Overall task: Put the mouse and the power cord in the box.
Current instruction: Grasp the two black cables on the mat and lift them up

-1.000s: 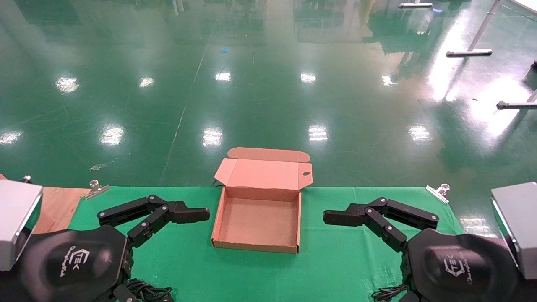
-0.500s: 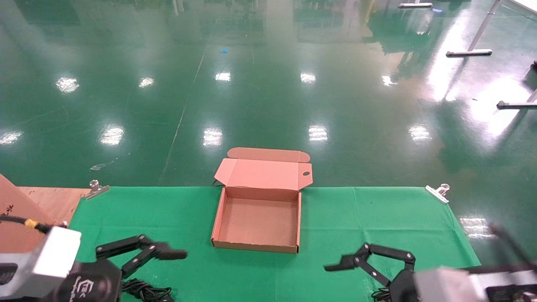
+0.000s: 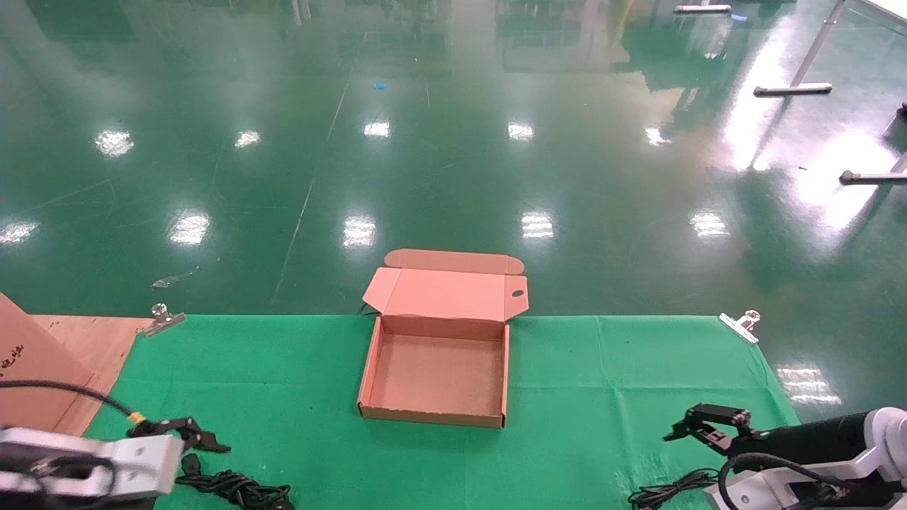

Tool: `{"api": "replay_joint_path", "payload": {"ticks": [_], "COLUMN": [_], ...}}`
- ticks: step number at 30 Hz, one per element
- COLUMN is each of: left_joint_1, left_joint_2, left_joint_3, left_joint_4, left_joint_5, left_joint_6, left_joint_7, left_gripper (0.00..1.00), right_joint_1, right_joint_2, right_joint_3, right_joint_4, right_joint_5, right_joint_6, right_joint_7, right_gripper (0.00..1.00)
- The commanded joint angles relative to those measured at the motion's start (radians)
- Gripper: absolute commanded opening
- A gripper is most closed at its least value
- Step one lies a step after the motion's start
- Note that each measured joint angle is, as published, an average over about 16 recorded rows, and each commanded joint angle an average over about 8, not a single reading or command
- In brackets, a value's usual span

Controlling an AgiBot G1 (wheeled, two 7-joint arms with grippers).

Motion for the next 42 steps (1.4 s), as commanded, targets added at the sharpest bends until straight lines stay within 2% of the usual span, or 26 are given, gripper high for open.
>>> {"api": "replay_joint_path", "payload": {"ticks": [1,9,14,22,28,29,30,36,37,38,42], "left_joint_1": [-0.032,-0.06,-0.074,-0.1,-0.112,-0.113,-0.114,-0.124,-0.126,-0.128,-0.136], "left_joint_2": [0.035,0.185,0.248,0.308,0.327,0.328,0.329,0.333,0.333,0.334,0.336], "left_joint_3": [0.029,0.089,0.119,0.152,0.146,0.144,0.142,0.132,0.131,0.129,0.124], "left_joint_4": [0.029,0.214,0.303,0.43,0.511,0.524,0.536,0.6,0.608,0.617,0.647], "left_joint_5": [0.082,0.203,0.255,0.317,0.319,0.316,0.313,0.297,0.295,0.292,0.282], "left_joint_6": [-0.028,-0.145,-0.188,-0.246,-0.298,-0.303,-0.307,-0.313,-0.313,-0.312,-0.31], "left_joint_7": [0.025,0.167,0.227,0.289,0.32,0.325,0.331,0.373,0.38,0.387,0.41], "left_gripper": [1.0,1.0,1.0,1.0,1.0,0.97,0.85,0.1,0.0,0.0,0.0], "right_joint_1": [-0.007,-0.03,-0.02,0.035,0.088,0.095,0.102,0.133,0.137,0.141,0.155], "right_joint_2": [-0.009,-0.103,-0.173,-0.282,-0.333,-0.338,-0.343,-0.362,-0.364,-0.367,-0.375], "right_joint_3": [-0.02,-0.025,-0.026,-0.031,-0.024,-0.023,-0.022,-0.019,-0.019,-0.019,-0.02], "right_joint_4": [-0.019,-0.29,-0.462,-0.736,-0.898,-0.92,-0.94,-1.031,-1.043,-1.054,-1.091], "right_joint_5": [-0.068,-0.091,-0.085,-0.081,-0.066,-0.064,-0.062,-0.056,-0.056,-0.056,-0.057], "right_joint_6": [0.033,0.191,0.257,0.315,0.319,0.318,0.317,0.319,0.32,0.32,0.322], "right_joint_7": [-0.04,-0.25,-0.378,-0.528,-0.608,-0.62,-0.632,-0.695,-0.704,-0.712,-0.74], "right_gripper": [1.0,1.0,1.0,1.0,1.0,0.98,0.89,0.14,0.04,0.0,0.0]}}
